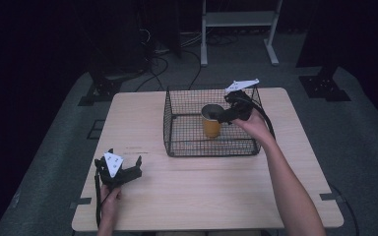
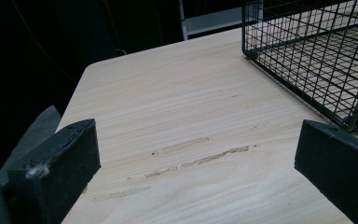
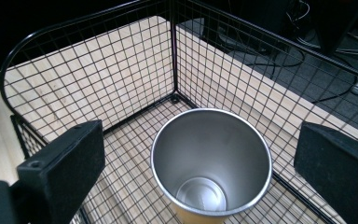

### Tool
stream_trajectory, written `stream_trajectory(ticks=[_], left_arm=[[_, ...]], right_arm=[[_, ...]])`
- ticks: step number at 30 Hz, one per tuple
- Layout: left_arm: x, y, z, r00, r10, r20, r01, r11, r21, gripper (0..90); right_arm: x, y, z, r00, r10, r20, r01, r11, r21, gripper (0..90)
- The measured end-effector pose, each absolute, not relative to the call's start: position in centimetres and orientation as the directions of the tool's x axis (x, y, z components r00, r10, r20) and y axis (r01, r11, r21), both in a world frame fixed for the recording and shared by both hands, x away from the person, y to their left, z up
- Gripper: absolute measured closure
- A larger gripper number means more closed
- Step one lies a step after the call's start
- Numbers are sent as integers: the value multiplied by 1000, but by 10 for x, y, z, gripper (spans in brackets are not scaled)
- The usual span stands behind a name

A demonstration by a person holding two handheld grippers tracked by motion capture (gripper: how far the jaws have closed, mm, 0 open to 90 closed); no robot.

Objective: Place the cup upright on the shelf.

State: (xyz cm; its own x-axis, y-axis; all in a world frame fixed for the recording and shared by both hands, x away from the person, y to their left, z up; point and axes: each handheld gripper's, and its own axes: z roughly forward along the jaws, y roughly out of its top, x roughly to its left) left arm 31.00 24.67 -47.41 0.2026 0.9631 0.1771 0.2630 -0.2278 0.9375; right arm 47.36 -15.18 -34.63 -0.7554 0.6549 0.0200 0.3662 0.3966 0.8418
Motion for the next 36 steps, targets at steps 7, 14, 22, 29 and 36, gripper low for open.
stream_trajectory(ticks=[7,14,22,29,36], left_arm=[[310,247,-474,200,964,176,265,-226,937,0],[310,246,-474,202,963,179,263,-229,937,0],[310,246,-474,202,963,181,262,-231,937,0],[310,246,-474,203,962,182,263,-233,936,0],[310,246,-474,202,963,180,263,-231,937,0]], right_arm=[[467,-168,-340,-743,668,37,367,360,858,17],[456,-176,-337,-733,674,97,402,313,860,17],[443,-177,-335,-744,661,94,405,336,850,17],[428,-182,-337,-757,648,86,396,350,849,17],[414,-192,-339,-765,639,84,389,355,850,17]])
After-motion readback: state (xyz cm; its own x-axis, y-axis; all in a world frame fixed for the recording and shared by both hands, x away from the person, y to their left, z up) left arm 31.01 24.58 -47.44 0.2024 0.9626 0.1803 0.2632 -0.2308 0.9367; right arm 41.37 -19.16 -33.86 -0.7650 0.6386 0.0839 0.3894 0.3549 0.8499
